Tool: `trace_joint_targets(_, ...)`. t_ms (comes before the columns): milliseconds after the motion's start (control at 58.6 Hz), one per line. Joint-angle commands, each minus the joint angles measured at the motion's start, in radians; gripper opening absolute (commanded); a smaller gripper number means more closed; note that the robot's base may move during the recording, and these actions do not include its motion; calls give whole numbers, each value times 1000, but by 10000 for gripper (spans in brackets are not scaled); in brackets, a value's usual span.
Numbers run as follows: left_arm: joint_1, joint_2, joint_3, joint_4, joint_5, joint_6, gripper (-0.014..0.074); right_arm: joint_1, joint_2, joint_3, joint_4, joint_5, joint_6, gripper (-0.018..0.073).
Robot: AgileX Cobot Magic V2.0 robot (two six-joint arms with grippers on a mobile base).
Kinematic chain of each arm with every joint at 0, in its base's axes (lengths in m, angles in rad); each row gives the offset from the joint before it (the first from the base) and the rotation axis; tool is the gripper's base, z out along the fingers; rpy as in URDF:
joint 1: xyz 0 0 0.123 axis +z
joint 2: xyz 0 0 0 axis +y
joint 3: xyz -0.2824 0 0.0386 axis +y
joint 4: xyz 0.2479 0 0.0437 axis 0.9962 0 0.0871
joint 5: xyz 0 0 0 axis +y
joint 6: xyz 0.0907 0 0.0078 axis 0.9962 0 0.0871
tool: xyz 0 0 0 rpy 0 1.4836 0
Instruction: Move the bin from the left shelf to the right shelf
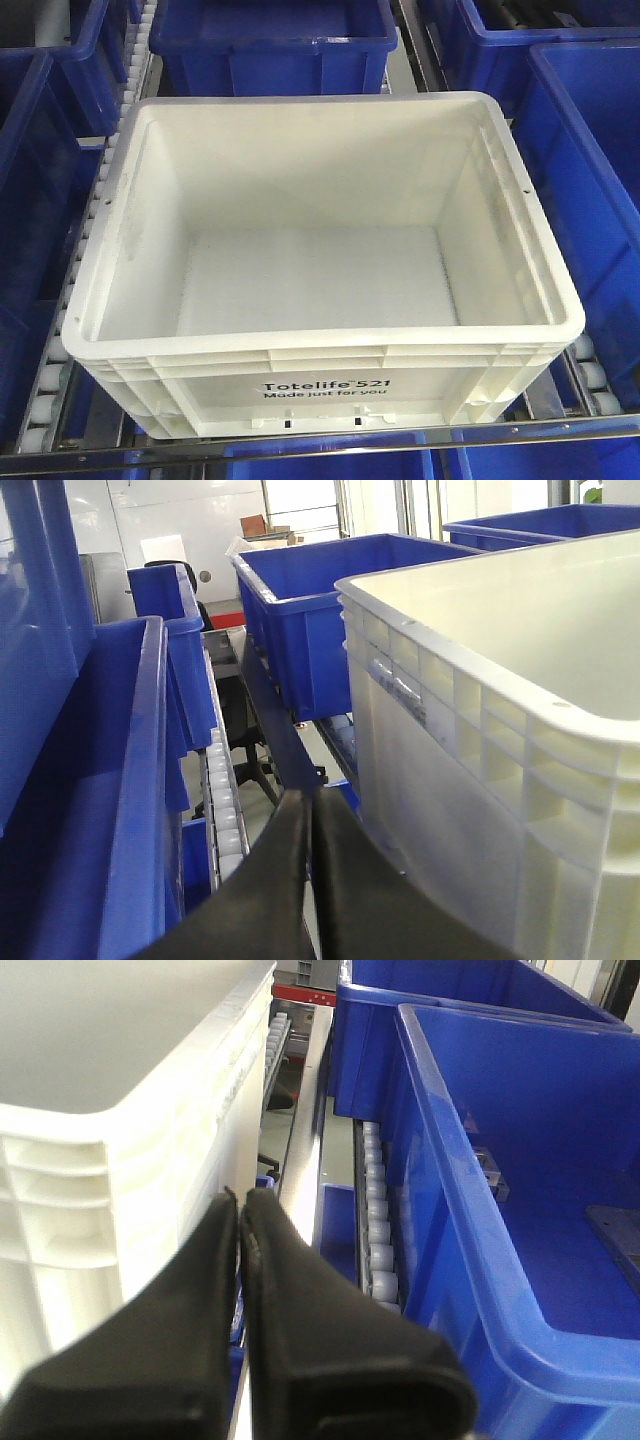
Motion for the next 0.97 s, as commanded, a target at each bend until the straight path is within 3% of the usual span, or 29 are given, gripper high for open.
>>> trace_joint_targets(0, 1, -14, 13, -3, -76, -7, -6, -1, -10, 19, 0, -68, -2, -8)
trace_joint_targets(955, 1, -14, 13, -3, -76, -7, -6, -1, -10, 19, 0, -68, -2, -8)
